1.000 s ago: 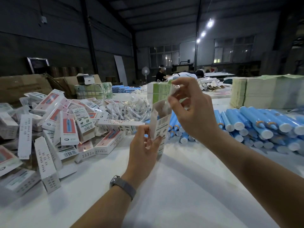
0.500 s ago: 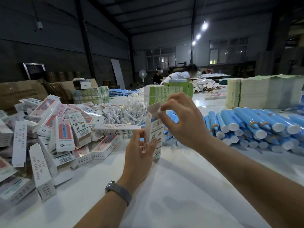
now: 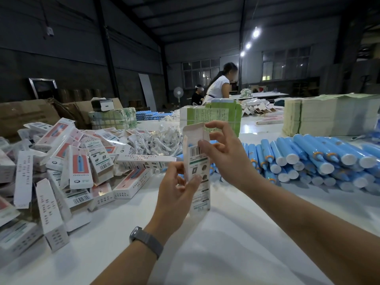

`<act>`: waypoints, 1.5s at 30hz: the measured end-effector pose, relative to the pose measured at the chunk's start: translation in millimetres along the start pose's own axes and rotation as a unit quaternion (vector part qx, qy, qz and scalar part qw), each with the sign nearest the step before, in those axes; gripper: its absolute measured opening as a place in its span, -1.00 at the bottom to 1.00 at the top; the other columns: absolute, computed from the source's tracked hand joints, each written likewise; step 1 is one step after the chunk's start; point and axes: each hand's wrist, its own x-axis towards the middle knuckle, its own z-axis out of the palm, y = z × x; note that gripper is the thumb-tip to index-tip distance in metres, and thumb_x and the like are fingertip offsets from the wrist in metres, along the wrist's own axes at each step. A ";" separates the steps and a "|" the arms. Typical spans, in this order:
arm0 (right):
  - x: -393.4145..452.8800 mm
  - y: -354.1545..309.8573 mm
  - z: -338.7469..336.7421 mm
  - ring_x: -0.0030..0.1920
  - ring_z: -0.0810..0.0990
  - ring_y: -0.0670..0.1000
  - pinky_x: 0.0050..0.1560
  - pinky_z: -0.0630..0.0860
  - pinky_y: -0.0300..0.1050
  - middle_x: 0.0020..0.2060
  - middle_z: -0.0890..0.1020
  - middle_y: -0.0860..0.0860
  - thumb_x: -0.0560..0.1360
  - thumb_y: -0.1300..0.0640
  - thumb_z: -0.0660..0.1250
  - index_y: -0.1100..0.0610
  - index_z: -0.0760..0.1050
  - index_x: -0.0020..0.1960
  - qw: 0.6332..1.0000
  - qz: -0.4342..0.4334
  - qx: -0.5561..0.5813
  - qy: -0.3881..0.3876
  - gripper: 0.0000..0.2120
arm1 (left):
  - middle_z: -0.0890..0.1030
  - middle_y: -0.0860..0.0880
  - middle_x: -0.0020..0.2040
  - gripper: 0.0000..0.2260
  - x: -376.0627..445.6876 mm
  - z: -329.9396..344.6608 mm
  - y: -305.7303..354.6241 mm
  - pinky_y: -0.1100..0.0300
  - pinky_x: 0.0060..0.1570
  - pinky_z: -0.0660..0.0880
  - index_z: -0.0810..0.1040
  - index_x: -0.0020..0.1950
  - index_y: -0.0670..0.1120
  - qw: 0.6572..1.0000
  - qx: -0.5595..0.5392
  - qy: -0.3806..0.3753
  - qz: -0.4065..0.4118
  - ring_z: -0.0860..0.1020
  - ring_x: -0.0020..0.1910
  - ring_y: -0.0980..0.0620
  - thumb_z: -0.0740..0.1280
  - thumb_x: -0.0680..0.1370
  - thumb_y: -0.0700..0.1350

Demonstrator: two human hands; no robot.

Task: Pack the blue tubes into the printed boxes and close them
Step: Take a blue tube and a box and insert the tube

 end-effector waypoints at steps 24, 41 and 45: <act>-11.7 -2.0 15.9 -0.22 0.58 -0.13 -0.19 0.54 -0.20 -0.07 0.62 -0.21 0.43 -0.12 0.38 -0.25 0.38 -0.01 0.997 -0.038 -0.049 0.041 -0.78 | 0.60 0.19 0.07 -0.33 0.8 -1.3 21.8 -0.07 -0.14 0.67 0.17 0.36 0.59 0.994 0.040 -0.031 0.097 0.67 0.00 -0.06 0.37 0.40 0.07; -12.3 0.8 16.4 -0.22 0.54 -0.15 -0.17 0.47 -0.29 -0.05 0.62 -0.10 0.50 0.02 0.37 -0.15 0.42 0.01 0.997 -0.055 -0.044 0.035 -0.84 | 0.60 -0.15 -0.05 -0.66 7.4 0.2 26.5 -0.29 -0.21 0.56 0.28 0.27 0.40 0.985 0.105 0.012 0.138 0.60 -0.20 -0.32 0.26 0.55 0.14; -12.1 1.9 13.2 -0.29 0.50 -0.20 -0.22 0.49 -0.28 -0.10 0.61 -0.22 0.53 0.05 0.37 -0.11 0.45 -0.03 0.997 -0.052 -0.053 0.027 -0.89 | 0.62 0.01 0.02 -0.61 5.6 1.4 23.5 -0.23 -0.18 0.59 0.22 0.35 0.44 0.983 0.110 0.002 0.149 0.65 -0.20 -0.14 0.22 0.57 0.15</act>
